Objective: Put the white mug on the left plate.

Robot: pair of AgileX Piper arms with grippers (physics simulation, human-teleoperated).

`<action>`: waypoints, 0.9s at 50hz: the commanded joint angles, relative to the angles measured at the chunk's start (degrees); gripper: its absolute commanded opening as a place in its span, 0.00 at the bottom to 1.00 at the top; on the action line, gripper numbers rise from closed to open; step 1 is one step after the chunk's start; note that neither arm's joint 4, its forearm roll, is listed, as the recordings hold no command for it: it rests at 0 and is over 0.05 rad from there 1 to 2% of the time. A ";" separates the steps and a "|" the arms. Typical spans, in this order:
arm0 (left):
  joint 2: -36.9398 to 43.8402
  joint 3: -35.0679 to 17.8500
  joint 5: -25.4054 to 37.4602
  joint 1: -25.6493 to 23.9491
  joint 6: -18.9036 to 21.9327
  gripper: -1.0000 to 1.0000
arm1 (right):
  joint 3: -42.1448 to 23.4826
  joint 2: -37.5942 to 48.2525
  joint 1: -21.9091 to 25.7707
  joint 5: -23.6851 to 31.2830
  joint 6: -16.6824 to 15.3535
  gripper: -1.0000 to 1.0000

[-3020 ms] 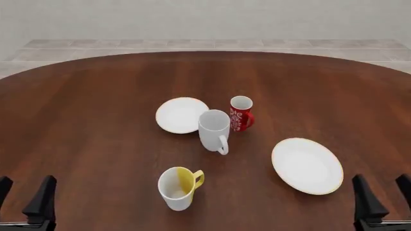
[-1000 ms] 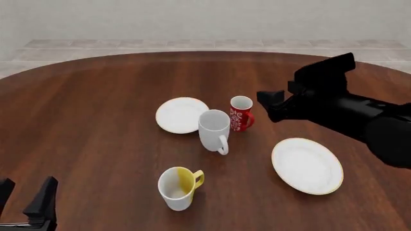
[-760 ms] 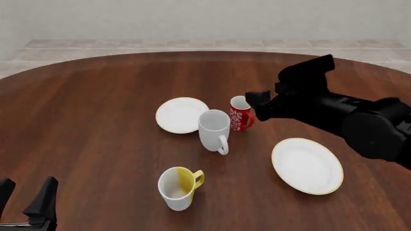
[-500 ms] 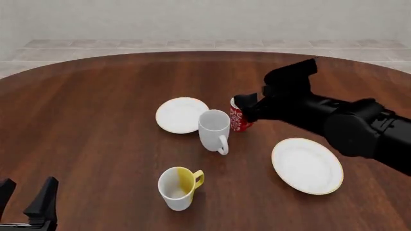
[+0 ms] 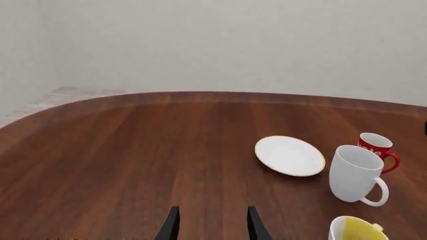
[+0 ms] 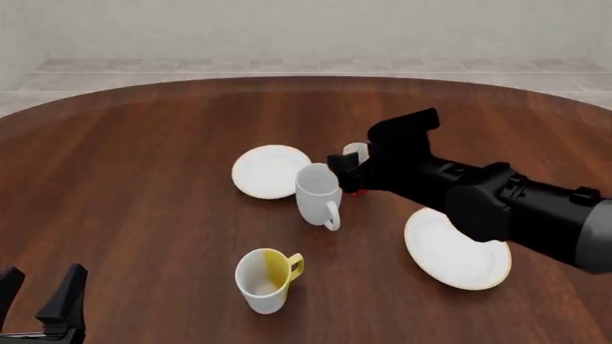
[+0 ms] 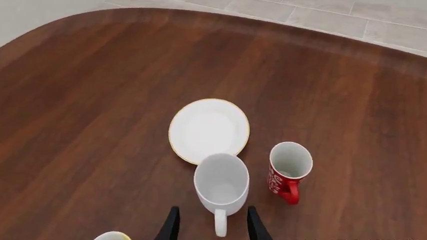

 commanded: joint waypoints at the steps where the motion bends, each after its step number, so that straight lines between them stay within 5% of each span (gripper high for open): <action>1: 0.06 0.01 0.23 0.08 -0.18 1.00 | 1.24 3.59 -0.34 -3.16 0.30 1.00; 45: 0.10 0.01 0.90 0.07 -0.79 1.00 | 3.68 12.90 -1.14 -9.77 0.27 1.00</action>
